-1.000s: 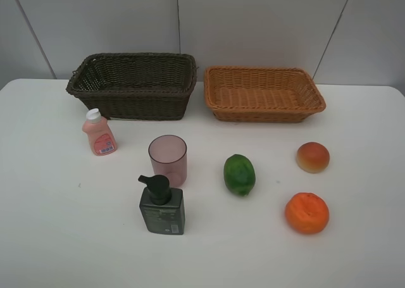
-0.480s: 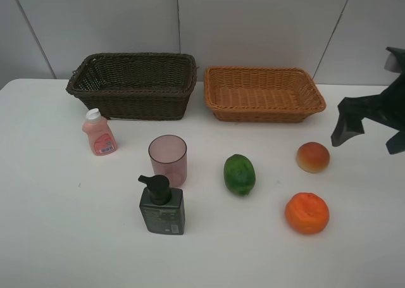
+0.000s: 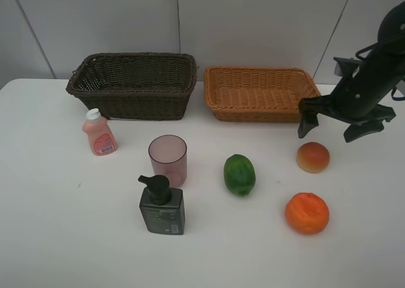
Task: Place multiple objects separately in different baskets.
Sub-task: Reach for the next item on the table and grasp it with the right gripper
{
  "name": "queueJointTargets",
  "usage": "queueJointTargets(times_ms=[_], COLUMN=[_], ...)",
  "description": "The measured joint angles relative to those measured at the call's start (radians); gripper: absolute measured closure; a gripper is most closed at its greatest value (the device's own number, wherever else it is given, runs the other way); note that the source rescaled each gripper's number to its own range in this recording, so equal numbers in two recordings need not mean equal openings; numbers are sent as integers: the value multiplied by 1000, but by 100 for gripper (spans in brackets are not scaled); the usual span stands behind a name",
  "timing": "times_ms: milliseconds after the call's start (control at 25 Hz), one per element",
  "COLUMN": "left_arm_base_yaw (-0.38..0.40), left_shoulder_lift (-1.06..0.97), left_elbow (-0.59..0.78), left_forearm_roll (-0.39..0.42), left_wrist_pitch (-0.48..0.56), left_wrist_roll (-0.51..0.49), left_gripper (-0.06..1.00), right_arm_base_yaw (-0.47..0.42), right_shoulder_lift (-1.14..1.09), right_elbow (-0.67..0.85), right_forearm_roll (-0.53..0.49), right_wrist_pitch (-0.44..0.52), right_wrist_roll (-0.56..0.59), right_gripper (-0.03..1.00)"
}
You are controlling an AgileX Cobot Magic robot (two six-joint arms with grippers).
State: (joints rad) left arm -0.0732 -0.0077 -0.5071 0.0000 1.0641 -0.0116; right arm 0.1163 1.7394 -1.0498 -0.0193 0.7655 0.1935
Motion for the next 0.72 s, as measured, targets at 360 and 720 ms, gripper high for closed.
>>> queueJointTargets(times_ms=[360, 720], left_arm_base_yaw=[0, 0], left_shoulder_lift=[0, 0], left_elbow=[0, 0], left_forearm_roll=[0, 0], left_wrist_pitch=[0, 0], left_wrist_roll=[0, 0], left_gripper=[5, 5], right_arm_base_yaw=[0, 0], right_shoulder_lift=[121, 205], right_elbow=[-5, -6], right_forearm_roll=[0, 0], right_wrist_pitch=[-73, -115], right_wrist_roll=[0, 0], right_gripper=[0, 0])
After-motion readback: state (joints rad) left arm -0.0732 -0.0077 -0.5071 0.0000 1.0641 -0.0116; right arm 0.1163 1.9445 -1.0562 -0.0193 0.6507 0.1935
